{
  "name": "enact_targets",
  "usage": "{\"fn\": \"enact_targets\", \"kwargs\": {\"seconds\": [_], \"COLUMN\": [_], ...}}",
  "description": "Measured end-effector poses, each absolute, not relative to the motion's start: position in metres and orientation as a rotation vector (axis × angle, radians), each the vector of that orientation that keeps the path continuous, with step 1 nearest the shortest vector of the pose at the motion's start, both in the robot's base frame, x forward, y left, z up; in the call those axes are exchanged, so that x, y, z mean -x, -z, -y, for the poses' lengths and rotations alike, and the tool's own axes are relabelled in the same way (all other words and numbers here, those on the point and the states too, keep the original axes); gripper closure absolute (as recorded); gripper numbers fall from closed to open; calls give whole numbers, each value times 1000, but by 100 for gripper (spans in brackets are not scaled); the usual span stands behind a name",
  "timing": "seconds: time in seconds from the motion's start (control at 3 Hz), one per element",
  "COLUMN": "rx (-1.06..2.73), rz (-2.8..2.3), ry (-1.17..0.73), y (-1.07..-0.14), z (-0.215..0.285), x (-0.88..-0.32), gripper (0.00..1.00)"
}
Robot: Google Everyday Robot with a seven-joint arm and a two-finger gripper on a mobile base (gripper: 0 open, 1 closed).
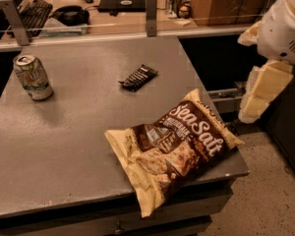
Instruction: Pick rxbar chocolate
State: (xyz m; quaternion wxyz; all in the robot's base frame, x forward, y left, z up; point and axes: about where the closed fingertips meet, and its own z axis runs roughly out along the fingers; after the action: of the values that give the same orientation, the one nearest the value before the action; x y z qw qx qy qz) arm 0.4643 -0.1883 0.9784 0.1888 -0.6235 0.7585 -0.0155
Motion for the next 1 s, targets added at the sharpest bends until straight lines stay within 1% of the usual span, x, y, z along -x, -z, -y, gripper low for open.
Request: {"fn": "enact_targets", "kwargs": {"seconds": [0.67, 1.0], "rx": [1808, 1761], "rz": [-1890, -1801], "ry": [-81, -186], "y": [-974, -959], "z": [84, 27], "x": [-533, -570], "gripper": [0, 0]}}
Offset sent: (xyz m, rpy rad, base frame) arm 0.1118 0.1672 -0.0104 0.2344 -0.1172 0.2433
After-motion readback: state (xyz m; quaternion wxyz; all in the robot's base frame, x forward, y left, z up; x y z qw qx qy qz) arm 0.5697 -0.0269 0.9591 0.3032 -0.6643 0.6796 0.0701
